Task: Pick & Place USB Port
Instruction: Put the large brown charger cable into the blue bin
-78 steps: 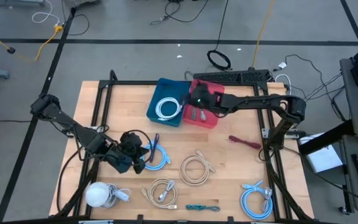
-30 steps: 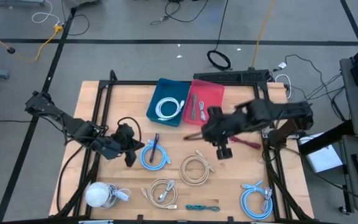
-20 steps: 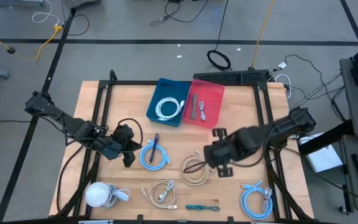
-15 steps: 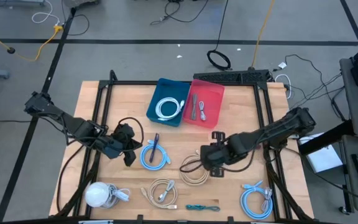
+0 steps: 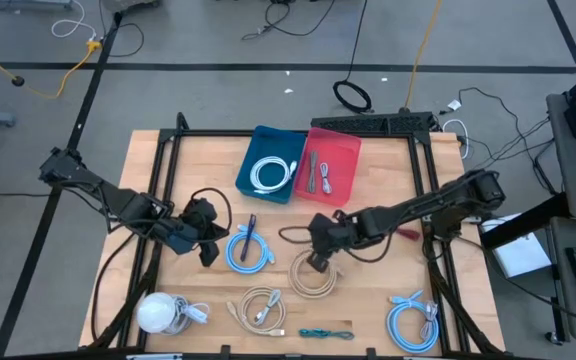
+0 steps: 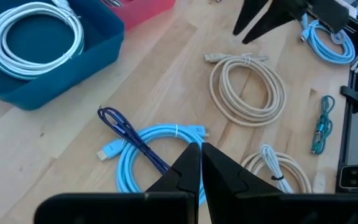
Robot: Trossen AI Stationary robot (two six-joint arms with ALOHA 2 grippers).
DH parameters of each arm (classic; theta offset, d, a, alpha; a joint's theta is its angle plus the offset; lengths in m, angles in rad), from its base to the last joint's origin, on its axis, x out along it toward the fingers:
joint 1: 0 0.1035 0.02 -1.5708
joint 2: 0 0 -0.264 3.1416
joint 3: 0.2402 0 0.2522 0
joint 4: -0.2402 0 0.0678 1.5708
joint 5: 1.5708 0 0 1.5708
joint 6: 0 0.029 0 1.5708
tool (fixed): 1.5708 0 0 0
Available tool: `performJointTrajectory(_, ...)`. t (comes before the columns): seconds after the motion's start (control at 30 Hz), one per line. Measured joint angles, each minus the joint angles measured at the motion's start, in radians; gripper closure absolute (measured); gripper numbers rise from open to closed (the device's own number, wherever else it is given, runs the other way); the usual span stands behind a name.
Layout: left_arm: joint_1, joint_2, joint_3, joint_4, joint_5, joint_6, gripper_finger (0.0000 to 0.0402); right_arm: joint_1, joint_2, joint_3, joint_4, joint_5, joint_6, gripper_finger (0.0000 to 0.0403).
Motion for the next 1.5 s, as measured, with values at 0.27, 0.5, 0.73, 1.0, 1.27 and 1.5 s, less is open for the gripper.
performJointTrajectory(0.27, -0.029, 0.000, 0.000, 0.000, -0.004, -0.001, 0.0385, -0.068, 0.000, -0.051, 0.141, -0.256, 0.119, 0.0305)
performJointTrajectory(0.5, -0.047, 0.000, 0.000, 0.001, -0.035, -0.002, 0.0385, -0.058, 0.000, -0.053, -0.066, -0.272, 0.169, 0.0247)
performJointTrajectory(0.73, -0.052, 0.000, 0.000, 0.001, -0.037, -0.003, 0.0385, 0.009, 0.000, -0.053, -0.071, -0.260, 0.205, 0.0189)
performJointTrajectory(1.0, -0.052, 0.000, 0.000, 0.001, -0.037, -0.004, 0.0385, 0.049, 0.010, -0.053, -0.141, -0.158, 0.240, 0.0175)
performJointTrajectory(1.27, -0.052, 0.000, 0.000, 0.001, -0.039, -0.013, 0.0385, 0.076, 0.093, -0.052, -0.099, -0.154, 0.242, 0.0174)
performJointTrajectory(1.5, -0.052, 0.000, 0.000, 0.002, -0.047, -0.035, 0.0385, 0.075, 0.181, -0.052, -0.097, -0.128, 0.213, 0.0176)
